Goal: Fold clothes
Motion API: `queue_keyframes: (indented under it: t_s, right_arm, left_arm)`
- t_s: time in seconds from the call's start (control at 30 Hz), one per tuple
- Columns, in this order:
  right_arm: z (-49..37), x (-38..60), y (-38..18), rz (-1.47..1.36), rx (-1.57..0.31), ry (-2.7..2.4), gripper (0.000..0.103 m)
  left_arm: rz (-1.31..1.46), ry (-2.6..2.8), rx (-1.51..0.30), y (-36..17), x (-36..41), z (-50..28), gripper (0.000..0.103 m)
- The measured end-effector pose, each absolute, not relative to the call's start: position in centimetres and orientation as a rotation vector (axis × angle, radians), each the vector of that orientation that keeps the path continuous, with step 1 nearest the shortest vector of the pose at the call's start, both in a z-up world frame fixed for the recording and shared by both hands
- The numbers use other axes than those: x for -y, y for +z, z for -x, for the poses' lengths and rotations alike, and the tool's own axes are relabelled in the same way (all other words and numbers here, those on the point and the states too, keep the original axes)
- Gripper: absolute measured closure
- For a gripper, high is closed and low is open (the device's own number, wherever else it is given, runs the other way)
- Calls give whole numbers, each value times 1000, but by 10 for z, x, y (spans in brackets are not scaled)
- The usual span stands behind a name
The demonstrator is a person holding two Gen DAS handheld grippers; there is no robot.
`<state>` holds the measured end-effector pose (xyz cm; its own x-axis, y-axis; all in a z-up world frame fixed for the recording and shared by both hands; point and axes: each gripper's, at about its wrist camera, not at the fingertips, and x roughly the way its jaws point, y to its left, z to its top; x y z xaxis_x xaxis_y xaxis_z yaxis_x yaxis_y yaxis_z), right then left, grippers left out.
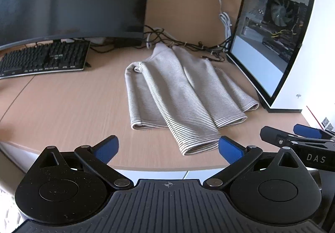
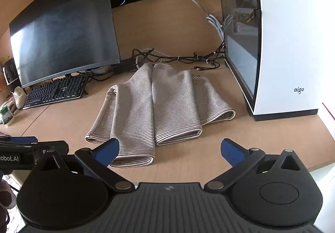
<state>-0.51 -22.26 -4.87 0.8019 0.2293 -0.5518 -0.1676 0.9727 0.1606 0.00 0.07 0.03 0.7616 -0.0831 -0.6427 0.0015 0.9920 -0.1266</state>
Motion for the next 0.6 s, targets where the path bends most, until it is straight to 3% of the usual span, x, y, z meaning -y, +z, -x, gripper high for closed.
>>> queue_keyframes:
  t_s: [0.6]
  right_arm:
    - [-15, 226, -47, -131, -620, 239, 0]
  left_arm:
    - [106, -42, -745, -4, -1, -7, 0]
